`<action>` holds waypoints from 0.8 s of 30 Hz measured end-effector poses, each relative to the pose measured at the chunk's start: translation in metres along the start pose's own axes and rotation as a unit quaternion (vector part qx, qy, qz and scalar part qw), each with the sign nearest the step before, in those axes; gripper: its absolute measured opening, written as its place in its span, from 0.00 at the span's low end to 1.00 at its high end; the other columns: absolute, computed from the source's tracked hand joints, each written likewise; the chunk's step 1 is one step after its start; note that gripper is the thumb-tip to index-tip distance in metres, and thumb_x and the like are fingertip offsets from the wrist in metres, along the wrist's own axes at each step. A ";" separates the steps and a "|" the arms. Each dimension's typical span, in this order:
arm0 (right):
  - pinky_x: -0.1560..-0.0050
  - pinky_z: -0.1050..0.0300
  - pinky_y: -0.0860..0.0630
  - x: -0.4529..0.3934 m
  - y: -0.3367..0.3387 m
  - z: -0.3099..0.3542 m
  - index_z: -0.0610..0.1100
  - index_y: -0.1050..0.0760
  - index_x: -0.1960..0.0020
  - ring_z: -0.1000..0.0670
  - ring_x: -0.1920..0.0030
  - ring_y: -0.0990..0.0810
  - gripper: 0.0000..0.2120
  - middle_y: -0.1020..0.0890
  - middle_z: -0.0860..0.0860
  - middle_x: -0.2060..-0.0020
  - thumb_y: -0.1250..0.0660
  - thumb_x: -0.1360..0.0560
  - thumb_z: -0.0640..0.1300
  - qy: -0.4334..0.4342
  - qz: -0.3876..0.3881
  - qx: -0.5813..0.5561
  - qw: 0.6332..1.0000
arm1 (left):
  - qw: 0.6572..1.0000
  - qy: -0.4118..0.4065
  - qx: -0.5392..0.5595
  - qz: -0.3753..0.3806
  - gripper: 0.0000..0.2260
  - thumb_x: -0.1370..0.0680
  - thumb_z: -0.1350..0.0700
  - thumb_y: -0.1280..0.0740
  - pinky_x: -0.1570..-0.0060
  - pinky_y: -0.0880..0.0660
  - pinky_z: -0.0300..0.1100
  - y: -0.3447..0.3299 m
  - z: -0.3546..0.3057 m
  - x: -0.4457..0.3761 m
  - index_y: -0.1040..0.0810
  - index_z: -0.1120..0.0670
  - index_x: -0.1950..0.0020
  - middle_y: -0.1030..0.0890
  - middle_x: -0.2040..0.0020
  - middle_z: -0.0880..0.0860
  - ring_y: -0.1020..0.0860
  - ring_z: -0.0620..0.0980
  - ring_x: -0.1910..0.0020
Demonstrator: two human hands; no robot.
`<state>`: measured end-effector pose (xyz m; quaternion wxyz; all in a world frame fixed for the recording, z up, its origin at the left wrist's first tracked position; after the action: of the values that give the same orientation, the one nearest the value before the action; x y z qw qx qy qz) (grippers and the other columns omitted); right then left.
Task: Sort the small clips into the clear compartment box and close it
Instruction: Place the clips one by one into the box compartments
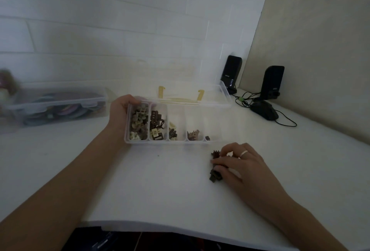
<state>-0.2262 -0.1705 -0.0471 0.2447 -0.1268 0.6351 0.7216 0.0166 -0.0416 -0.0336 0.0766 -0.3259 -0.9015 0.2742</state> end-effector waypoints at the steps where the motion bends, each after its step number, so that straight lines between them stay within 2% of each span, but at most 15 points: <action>1: 0.53 0.57 0.28 -0.001 -0.002 0.000 0.54 0.20 0.51 0.55 0.53 0.28 0.14 0.24 0.57 0.53 0.44 0.25 0.54 0.001 0.004 -0.017 1.000 | 1.000 -0.001 0.001 -0.002 0.07 0.40 0.57 0.40 0.67 0.24 0.39 0.000 0.000 0.000 0.23 0.56 0.74 0.21 0.72 0.54 0.23 0.53 0.73; 6: 0.50 0.58 0.26 -0.008 -0.006 0.005 0.54 0.22 0.55 0.57 0.51 0.26 0.11 0.21 0.59 0.53 0.43 0.25 0.52 0.026 0.008 -0.057 0.998 | 1.000 0.001 0.003 -0.013 0.07 0.41 0.57 0.40 0.69 0.24 0.38 0.001 0.001 -0.003 0.24 0.57 0.74 0.22 0.73 0.54 0.24 0.53 0.74; 8: 0.49 0.62 0.28 -0.009 -0.006 0.007 0.53 0.22 0.54 0.58 0.51 0.26 0.11 0.19 0.58 0.53 0.43 0.25 0.51 0.038 0.014 -0.061 0.997 | 1.000 0.004 -0.001 -0.008 0.08 0.40 0.57 0.40 0.69 0.23 0.38 -0.002 0.000 -0.001 0.23 0.57 0.73 0.21 0.72 0.54 0.24 0.53 0.73; 12: 0.46 0.75 0.37 -0.004 -0.006 0.008 0.50 0.22 0.47 0.61 0.48 0.29 0.15 0.21 0.61 0.52 0.46 0.24 0.46 0.042 0.038 -0.086 0.995 | 1.000 0.003 -0.014 -0.012 0.08 0.41 0.57 0.40 0.68 0.23 0.39 -0.003 0.000 0.001 0.23 0.56 0.76 0.21 0.72 0.54 0.24 0.53 0.74; 14: 0.42 0.77 0.39 0.001 -0.007 0.007 0.50 0.23 0.42 0.62 0.44 0.31 0.18 0.24 0.64 0.50 0.45 0.26 0.39 0.032 0.055 -0.114 0.991 | 1.000 -0.002 -0.007 -0.014 0.08 0.40 0.57 0.40 0.70 0.24 0.38 -0.004 -0.001 0.002 0.23 0.56 0.77 0.22 0.73 0.53 0.24 0.52 0.75; 16: 0.41 0.78 0.41 0.003 -0.009 0.005 0.50 0.24 0.40 0.61 0.43 0.31 0.20 0.25 0.62 0.48 0.43 0.27 0.37 0.029 0.060 -0.110 0.992 | 1.000 -0.004 -0.003 -0.015 0.08 0.40 0.57 0.40 0.71 0.24 0.38 -0.004 -0.001 0.002 0.23 0.56 0.77 0.22 0.74 0.53 0.24 0.52 0.76; 20: 0.45 0.74 0.33 -0.001 -0.004 0.003 0.57 0.22 0.44 0.60 0.46 0.26 0.16 0.24 0.65 0.49 0.35 0.28 0.42 0.001 0.018 -0.144 0.989 | 1.000 0.003 -0.007 -0.011 0.08 0.40 0.57 0.40 0.71 0.24 0.38 -0.005 0.000 0.003 0.24 0.55 0.78 0.22 0.74 0.53 0.24 0.52 0.75; 22: 0.47 0.70 0.29 -0.009 0.007 0.012 0.58 0.22 0.48 0.61 0.47 0.24 0.15 0.22 0.64 0.51 0.29 0.29 0.41 0.006 -0.028 -0.164 0.986 | 1.000 -0.002 -0.005 -0.013 0.09 0.40 0.57 0.41 0.72 0.24 0.37 -0.004 -0.001 0.002 0.25 0.55 0.79 0.22 0.75 0.53 0.24 0.51 0.76; 24: 0.49 0.64 0.25 -0.025 0.020 0.029 0.57 0.23 0.51 0.60 0.51 0.22 0.14 0.19 0.62 0.53 0.28 0.30 0.40 0.008 -0.063 -0.187 0.980 | 1.000 0.001 -0.001 -0.010 0.07 0.41 0.57 0.40 0.70 0.24 0.39 -0.003 0.000 0.000 0.24 0.56 0.76 0.22 0.73 0.53 0.24 0.53 0.74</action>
<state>-0.2120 -0.1486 -0.0133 0.2563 -0.2161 0.4814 0.8099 0.0146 -0.0438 -0.0319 0.0801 -0.3177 -0.9048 0.2721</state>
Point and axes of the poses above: each hand's wrist, its own x-axis away from the middle knuckle, its own y-axis out of the back of the hand, z = x × y, the point moved 5 cm from there along -x, towards the middle knuckle
